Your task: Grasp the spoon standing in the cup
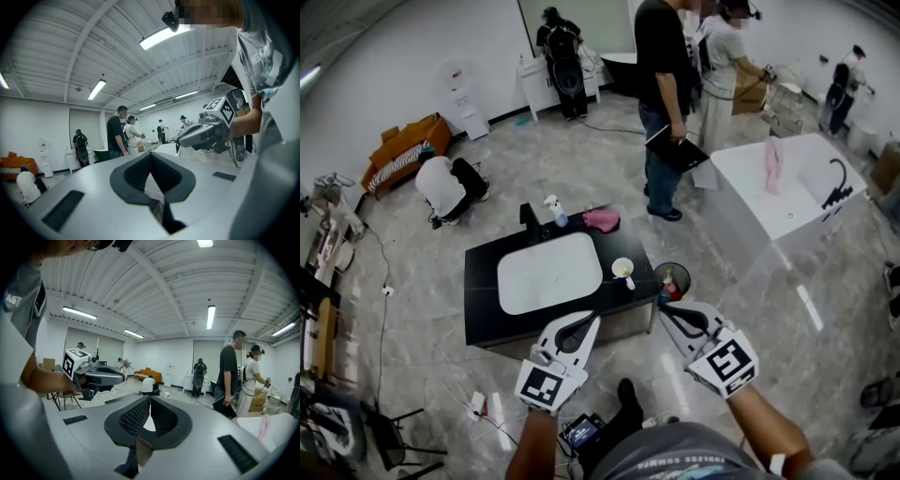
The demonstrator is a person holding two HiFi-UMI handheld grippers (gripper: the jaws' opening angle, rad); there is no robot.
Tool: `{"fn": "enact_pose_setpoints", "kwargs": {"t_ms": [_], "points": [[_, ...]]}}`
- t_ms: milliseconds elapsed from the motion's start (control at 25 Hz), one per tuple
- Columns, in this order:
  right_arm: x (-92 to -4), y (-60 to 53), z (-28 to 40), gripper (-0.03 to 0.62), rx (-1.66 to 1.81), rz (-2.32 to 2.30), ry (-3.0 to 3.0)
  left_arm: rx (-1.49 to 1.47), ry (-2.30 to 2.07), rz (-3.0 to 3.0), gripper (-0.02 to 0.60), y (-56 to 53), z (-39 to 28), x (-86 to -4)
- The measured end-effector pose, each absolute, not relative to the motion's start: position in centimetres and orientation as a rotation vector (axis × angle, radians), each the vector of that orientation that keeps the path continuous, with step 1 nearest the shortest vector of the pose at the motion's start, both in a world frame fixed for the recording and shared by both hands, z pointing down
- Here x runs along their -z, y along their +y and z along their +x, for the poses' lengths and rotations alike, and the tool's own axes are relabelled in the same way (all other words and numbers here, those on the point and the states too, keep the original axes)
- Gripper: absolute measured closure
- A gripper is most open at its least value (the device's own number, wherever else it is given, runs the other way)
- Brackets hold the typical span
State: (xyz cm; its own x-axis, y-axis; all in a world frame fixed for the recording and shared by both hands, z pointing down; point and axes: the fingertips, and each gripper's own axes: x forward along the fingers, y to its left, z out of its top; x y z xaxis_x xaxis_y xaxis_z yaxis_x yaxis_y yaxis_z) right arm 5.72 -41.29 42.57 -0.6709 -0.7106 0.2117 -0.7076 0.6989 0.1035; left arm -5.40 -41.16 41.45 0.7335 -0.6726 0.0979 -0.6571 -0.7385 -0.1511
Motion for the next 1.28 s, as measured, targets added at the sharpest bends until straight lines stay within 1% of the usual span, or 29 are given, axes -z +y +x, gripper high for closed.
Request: {"fn": "enact_pose_setpoints", "kwargs": {"t_ms": [440,1160,1240,1280], "points": [[-46.9,-48.8,3.0,0.560,-0.037,1.099,-2.616,0.277,1.109,-2.875,0.580,-46.6,-7.9,-44.4],[-60.1,-57.9,-1.2,0.559,-0.093,0.933,-2.500,0.387,1.155,-2.983,0.580,-54.7,-11.6,-51.9],[-61.9,-58.4,-1.4,0.555,-0.099,0.908,-2.475,0.390,1.159,-2.996,0.580,-55.3,-11.9,-52.6],[-62.7,-58.6,-1.5,0.530,-0.105,0.898,-2.464,0.392,1.160,-3.002,0.580,-55.6,-12.0,-53.0]]}}
